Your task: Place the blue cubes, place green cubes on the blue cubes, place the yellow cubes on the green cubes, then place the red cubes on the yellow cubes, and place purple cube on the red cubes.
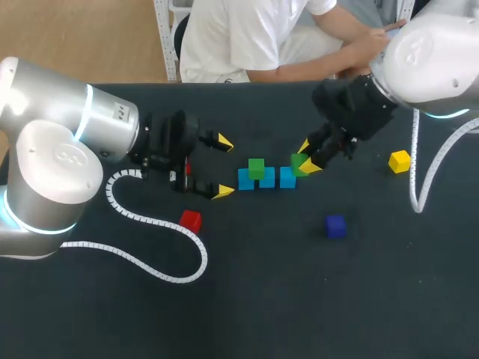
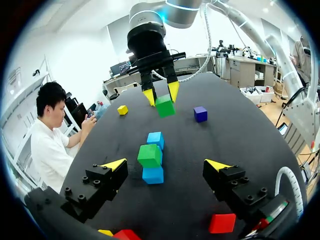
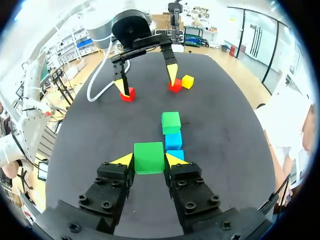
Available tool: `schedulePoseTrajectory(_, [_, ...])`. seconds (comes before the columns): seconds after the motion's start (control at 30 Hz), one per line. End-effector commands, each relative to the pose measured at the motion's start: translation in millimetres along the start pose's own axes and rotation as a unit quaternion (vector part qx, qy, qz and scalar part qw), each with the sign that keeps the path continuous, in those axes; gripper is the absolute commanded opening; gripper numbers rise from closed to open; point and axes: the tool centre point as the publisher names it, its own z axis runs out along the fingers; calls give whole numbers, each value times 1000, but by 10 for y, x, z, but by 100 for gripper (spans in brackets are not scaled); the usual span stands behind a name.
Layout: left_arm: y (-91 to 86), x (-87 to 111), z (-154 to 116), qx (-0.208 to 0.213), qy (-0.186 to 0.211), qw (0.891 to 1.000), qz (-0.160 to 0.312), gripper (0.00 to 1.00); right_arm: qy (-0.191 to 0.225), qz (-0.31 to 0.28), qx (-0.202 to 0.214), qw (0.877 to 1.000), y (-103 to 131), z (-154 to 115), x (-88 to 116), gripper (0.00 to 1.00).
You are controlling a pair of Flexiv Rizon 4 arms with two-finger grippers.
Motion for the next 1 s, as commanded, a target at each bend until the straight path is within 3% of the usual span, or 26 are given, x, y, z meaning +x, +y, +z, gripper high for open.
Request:
schedulePoseTrajectory(0.03, [-5, 17, 1, -1, -3, 1000, 1, 100, 1, 1, 5, 1000, -19, 138, -18, 0])
schedulePoseTrajectory(0.27, [-5, 17, 1, -1, -3, 1000, 1, 100, 6, -9, 2, 1000, -66, 288, -23, 0])
schedulePoseTrajectory(0.7, [-5, 17, 1, -1, -3, 1000, 1, 100, 19, -16, 9, 1000, -253, 310, -110, 0])
schedulePoseTrajectory(1.0, [-5, 17, 1, -1, -3, 1000, 1, 100, 24, 3, 20, 1000, -283, 387, -36, 0])
